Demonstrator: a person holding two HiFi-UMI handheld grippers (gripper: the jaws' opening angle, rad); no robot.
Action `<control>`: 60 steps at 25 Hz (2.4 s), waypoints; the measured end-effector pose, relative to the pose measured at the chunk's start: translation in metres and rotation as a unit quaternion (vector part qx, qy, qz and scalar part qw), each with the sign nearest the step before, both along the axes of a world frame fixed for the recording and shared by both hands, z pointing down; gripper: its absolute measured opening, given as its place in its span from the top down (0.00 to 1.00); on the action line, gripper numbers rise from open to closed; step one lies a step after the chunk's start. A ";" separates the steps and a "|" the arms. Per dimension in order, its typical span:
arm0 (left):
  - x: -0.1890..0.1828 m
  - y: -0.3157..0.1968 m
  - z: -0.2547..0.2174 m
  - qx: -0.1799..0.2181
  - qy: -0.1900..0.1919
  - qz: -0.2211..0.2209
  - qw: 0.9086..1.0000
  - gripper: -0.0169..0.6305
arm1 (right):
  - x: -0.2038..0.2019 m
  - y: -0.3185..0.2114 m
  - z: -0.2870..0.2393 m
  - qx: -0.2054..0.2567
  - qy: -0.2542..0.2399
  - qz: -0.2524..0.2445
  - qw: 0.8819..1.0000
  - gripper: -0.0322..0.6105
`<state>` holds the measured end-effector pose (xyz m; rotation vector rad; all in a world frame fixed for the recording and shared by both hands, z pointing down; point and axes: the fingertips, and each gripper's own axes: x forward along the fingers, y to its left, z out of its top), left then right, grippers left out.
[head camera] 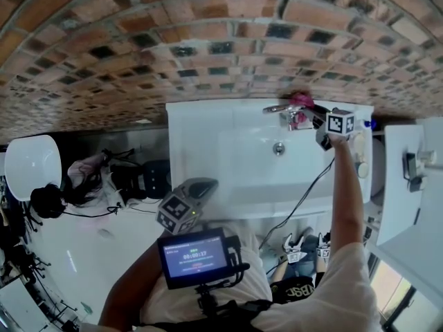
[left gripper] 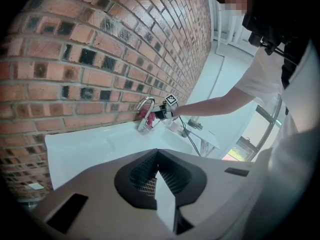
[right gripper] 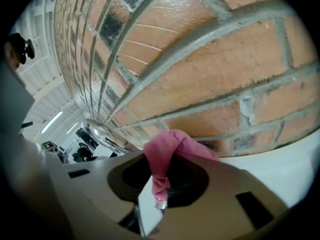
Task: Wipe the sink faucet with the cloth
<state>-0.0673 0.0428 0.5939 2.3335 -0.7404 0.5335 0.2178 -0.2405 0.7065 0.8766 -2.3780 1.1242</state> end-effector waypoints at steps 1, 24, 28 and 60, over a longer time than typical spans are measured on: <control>0.000 -0.001 0.000 0.002 -0.001 -0.001 1.000 0.99 | 0.002 0.001 -0.004 -0.001 -0.005 0.000 1.000 0.83; 0.009 -0.001 -0.008 0.013 0.006 0.011 1.000 0.99 | -0.052 0.041 -0.135 0.088 -0.074 -0.041 0.992 0.82; 0.009 0.000 -0.010 0.015 0.007 0.010 1.000 0.99 | -0.075 0.043 -0.144 0.098 -0.038 -0.053 0.993 0.82; 0.002 0.010 -0.015 0.027 0.010 -0.010 1.000 0.99 | -0.187 0.067 -0.099 0.135 0.177 0.000 0.975 0.82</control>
